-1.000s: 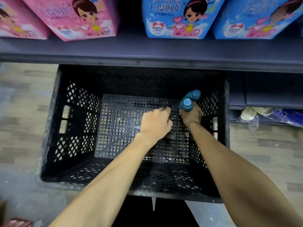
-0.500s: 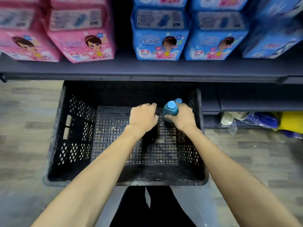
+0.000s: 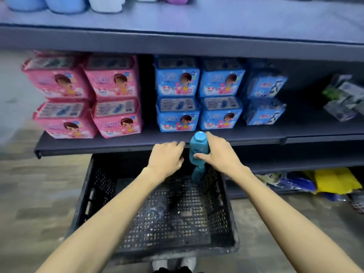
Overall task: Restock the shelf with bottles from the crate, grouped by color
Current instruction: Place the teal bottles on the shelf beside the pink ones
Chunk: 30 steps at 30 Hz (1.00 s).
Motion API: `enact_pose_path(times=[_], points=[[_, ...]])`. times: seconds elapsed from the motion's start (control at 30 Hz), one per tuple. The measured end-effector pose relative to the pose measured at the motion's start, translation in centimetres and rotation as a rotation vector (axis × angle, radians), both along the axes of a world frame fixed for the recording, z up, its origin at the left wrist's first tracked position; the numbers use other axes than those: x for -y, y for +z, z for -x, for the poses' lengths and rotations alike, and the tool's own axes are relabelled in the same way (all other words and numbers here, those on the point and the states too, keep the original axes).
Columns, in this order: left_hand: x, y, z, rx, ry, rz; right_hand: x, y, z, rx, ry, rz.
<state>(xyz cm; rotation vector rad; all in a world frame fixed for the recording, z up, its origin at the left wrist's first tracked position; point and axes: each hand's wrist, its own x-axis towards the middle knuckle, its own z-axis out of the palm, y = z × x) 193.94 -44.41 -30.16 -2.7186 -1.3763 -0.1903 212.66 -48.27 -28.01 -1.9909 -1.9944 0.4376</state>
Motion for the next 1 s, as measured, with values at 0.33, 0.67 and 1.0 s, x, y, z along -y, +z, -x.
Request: enact_pose_path(times=[0.33, 0.67, 1.0], points=[[-2.5, 7.8, 2.1, 0.081, -0.118, -0.267, -2.0, 9.2, 0.3, -0.147, 0.03, -0.193], [-4.3, 17.6, 2.8, 0.217, -0.301, -0.492, -1.9, 18.6, -0.2, -0.182, 0.115, -0.325], [-5.1, 26.5, 2.6, 0.192, -0.256, -0.674, -3.7, 28.6, -0.9, -0.142, 0.241, -0.415]])
